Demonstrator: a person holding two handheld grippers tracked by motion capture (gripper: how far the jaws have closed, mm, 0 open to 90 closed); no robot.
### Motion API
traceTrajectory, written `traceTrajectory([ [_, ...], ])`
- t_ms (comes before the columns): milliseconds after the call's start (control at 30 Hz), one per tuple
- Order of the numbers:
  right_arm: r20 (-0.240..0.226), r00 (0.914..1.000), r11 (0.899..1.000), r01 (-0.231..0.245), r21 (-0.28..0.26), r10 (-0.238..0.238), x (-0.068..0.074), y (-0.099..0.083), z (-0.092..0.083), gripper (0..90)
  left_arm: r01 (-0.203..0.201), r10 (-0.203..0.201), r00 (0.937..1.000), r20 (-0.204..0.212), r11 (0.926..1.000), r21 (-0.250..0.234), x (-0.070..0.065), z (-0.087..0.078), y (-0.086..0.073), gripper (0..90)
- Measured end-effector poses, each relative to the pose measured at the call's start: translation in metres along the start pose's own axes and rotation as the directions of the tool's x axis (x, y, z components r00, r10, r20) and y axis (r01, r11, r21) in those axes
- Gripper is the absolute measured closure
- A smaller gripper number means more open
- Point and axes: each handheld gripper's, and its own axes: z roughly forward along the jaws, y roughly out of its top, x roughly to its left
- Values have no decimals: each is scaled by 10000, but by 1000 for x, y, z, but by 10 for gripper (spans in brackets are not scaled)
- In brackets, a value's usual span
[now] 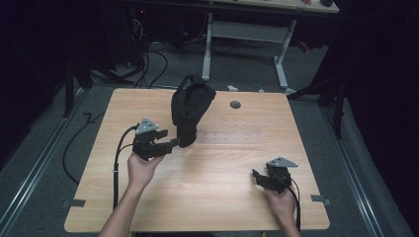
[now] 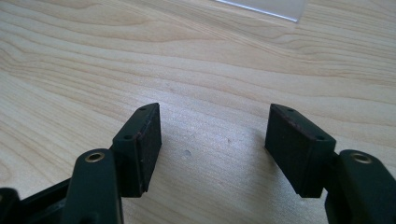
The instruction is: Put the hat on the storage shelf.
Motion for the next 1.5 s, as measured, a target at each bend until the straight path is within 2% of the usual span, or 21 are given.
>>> traceTrajectory([
  [833,-8,10000,10000,-31,9,31,0,0,0,364,329,-330,9994,-78,9994,-100,11,-28,-14,399],
  [867,4,10000,10000,79,-19,-79,-1,0,0,364,333,-333,9994,-85,9994,-81,11,-30,-15,398],
  [900,-8,10000,10000,-26,9,26,0,0,0,365,327,-328,9994,-79,9994,-81,11,-31,-16,398],
  [1300,-3,10000,10000,-25,7,25,0,0,0,364,483,-483,9988,-17,9988,-12,11,-41,-25,394],
  [1500,-2,10000,10000,-56,16,56,1,0,0,365,408,-408,9992,-19,9991,135,9,-42,-28,393],
])
